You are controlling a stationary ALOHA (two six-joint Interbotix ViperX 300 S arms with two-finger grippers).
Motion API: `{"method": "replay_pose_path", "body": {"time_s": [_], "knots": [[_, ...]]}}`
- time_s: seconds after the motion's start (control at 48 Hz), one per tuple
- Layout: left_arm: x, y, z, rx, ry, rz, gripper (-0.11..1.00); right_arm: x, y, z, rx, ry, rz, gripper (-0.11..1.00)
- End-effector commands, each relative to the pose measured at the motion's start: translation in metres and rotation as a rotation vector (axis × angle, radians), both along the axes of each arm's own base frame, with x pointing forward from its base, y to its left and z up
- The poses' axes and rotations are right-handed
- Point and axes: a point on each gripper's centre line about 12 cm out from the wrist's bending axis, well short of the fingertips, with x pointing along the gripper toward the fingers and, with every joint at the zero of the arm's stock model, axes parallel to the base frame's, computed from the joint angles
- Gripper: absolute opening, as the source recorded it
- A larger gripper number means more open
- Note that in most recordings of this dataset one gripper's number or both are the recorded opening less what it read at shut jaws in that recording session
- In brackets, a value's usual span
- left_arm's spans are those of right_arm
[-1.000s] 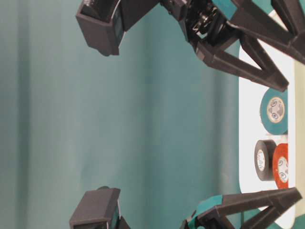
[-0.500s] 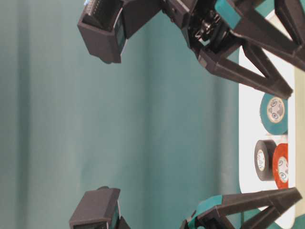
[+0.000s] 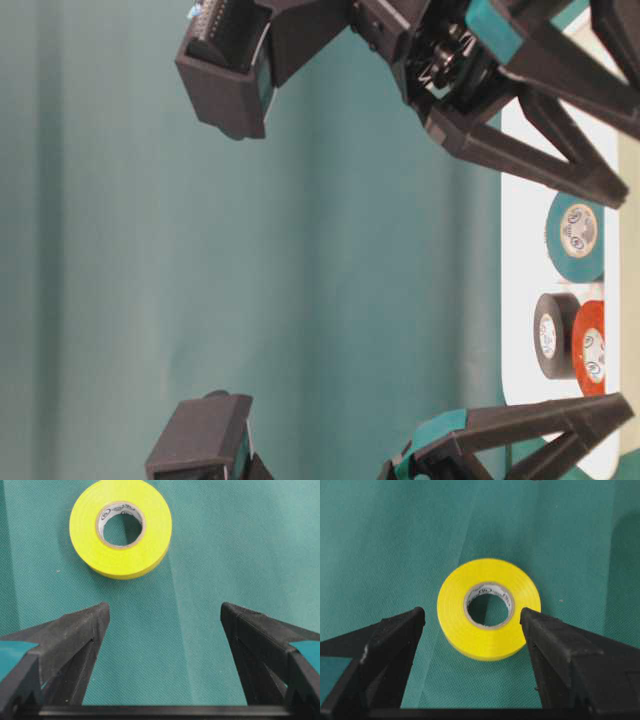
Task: Put the tape alternately from left to right into the white case.
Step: 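Lower the right gripper onto the blue tape roll and close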
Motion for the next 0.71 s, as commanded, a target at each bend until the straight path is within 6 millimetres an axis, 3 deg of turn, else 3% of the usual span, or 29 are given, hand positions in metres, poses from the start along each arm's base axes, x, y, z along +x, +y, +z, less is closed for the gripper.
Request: {"method": "replay_pose_path", "body": {"time_s": [0.0, 0.271, 0.687], "knots": [[0.002, -0.001, 0.011, -0.008, -0.034, -0.001, 0.67, 0.002, 0.003, 0.012, -0.001, -0.026, 0.003, 0.81], [0.002, -0.001, 0.012, -0.008, -0.038, 0.001, 0.67, -0.018, 0.011, 0.018, -0.019, 0.005, -0.012, 0.81], [0.002, -0.001, 0.012, -0.007, -0.038, -0.001, 0.67, -0.063, 0.024, 0.010, 0.031, 0.150, -0.132, 0.81]]}}
